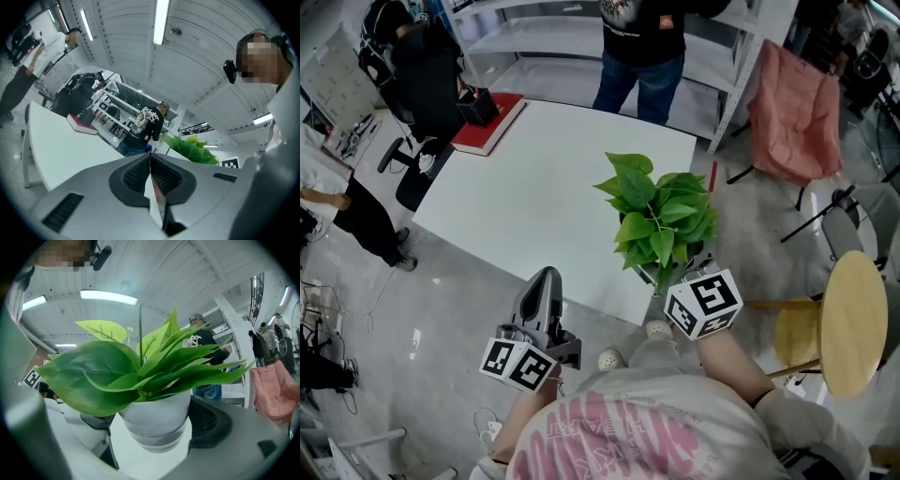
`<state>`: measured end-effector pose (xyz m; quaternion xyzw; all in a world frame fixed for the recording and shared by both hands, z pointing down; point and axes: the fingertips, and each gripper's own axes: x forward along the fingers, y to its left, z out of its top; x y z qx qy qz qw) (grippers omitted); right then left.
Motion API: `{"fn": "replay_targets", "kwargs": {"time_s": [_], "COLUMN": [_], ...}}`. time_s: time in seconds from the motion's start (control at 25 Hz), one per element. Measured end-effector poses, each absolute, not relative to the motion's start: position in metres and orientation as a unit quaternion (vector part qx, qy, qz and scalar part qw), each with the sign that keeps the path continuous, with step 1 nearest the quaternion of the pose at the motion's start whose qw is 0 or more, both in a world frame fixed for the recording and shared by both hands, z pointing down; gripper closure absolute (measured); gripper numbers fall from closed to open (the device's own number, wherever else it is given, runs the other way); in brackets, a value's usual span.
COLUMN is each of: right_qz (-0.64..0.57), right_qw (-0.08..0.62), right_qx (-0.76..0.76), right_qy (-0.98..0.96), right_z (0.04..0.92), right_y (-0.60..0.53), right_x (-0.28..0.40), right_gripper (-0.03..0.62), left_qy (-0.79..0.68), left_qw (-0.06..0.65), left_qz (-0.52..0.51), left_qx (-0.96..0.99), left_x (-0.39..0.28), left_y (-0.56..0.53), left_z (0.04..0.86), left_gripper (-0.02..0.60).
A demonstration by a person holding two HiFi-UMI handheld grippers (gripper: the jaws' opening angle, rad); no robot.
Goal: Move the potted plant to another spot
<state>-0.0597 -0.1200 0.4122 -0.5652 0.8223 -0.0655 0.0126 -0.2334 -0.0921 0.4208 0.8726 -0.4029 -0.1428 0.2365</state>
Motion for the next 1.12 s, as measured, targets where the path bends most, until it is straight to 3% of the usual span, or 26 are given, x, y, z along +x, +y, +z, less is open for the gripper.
{"fn": "replay_targets", "kwargs": {"time_s": [0.52,1.12], "right_qz": [-0.06,-0.066], "right_qw": [-0.01,-0.006], "right_qx": [-0.52,-0.478], "right_qy": [0.852,0.876], "right_z": [0.403,0.419], "right_y": [-0.2,-0.234], "right_x": [0.055,0.091], "right_gripper": [0.095,0.095], "left_qy": [-0.421,-0.477], "left_qw": [0.224,0.214], "left_qz": [-0.152,-0.164], "left_qx": [0.866,0.836], "left_x": [-0.094,-0.067], "left_y": [-0.164,-0.173], "left_z": [0.4,0.419], "left_gripper": [0.557,0.557]}}
